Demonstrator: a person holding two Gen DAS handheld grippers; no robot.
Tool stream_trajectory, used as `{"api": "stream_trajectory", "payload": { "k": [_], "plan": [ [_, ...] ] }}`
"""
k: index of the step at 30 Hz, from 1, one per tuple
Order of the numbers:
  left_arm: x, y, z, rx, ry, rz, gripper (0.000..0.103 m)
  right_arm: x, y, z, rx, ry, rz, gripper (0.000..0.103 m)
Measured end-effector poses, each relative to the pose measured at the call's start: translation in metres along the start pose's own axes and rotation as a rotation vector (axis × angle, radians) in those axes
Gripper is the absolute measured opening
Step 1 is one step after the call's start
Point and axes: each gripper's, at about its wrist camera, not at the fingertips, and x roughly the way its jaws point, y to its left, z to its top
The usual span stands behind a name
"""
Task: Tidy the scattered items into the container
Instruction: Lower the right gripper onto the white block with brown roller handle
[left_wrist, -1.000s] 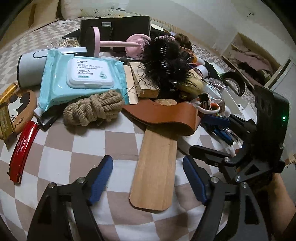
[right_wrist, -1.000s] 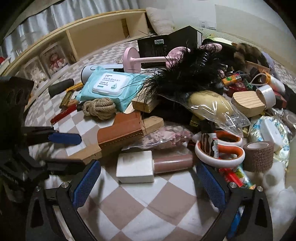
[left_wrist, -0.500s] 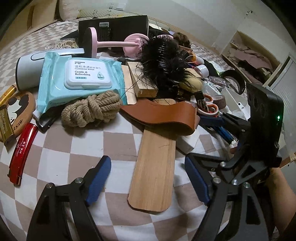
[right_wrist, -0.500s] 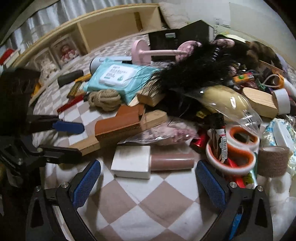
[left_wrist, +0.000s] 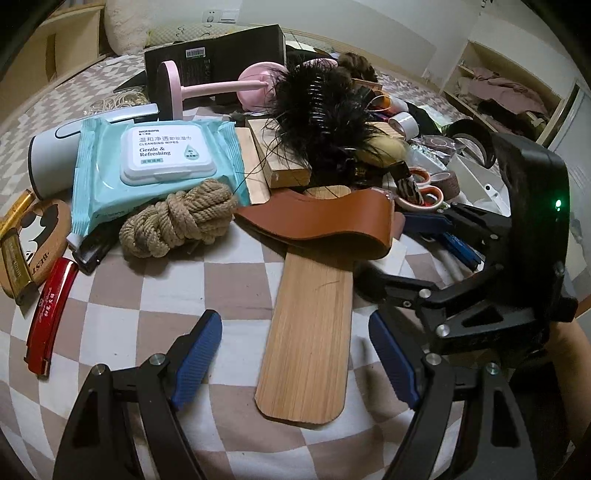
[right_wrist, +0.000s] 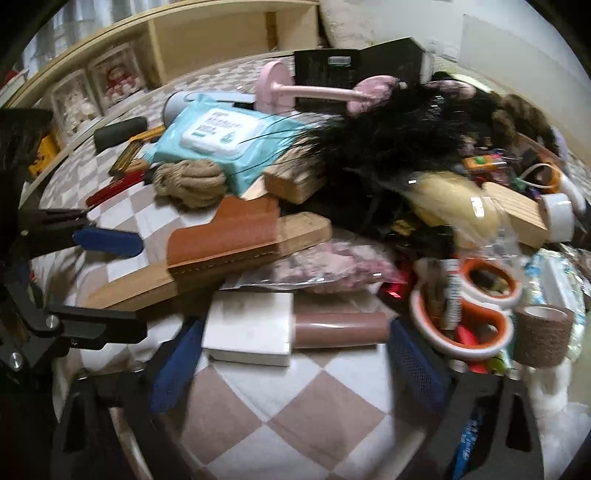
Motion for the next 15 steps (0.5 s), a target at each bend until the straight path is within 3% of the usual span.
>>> {"api": "stream_trajectory", "payload": {
  "k": [6,10,15],
  "plan": [
    [-0.001,-0.004,-0.004,0.024,0.01,-0.025,0.08,-0.009,0.0,-0.004,0.034,0.014,-0.006,0.087],
    [0.0,-0.014,-0.007,0.06,0.038,-0.108,0.079,-0.023,0.005,-0.017,0.055,0.045,-0.018,0.087],
    [0.002,-0.025,-0.009,0.113,0.042,-0.074,0.077,-0.041,-0.001,-0.034,0.134,0.063,-0.045,0.087]
  ]
}}
